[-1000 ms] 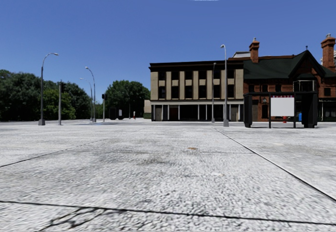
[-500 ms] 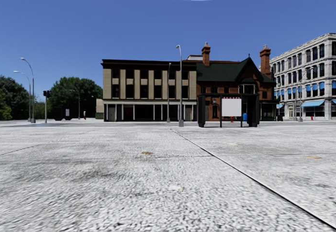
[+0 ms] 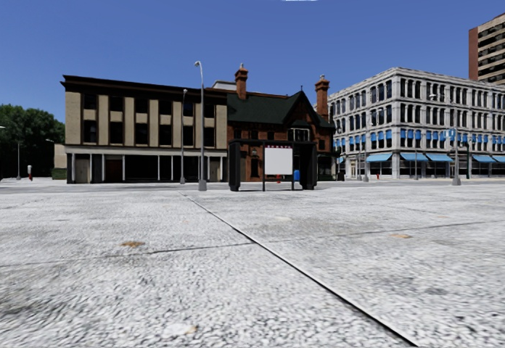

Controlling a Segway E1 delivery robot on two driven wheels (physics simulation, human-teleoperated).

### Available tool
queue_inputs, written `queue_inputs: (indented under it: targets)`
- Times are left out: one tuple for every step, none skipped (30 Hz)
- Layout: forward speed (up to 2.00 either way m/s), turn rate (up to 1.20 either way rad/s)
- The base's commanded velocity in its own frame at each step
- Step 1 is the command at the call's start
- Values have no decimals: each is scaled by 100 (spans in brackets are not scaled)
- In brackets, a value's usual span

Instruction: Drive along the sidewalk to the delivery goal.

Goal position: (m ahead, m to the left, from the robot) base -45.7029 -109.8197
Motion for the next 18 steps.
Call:
queue_inputs:
  targets:
    - [120, -60]
    - [120, -60]
    - [121, -60]
    - [122, -60]
    - [124, -60]
    - [124, -60]
    - [126, -60]
    - [127, -60]
    - [128, -60]
    - [128, -60]
    - [128, -60]
    - [128, -60]
    - [128, -60]
    - [128, -60]
    - [128, -60]
    - [128, -60]
    - [128, -60]
    - [128, -60]
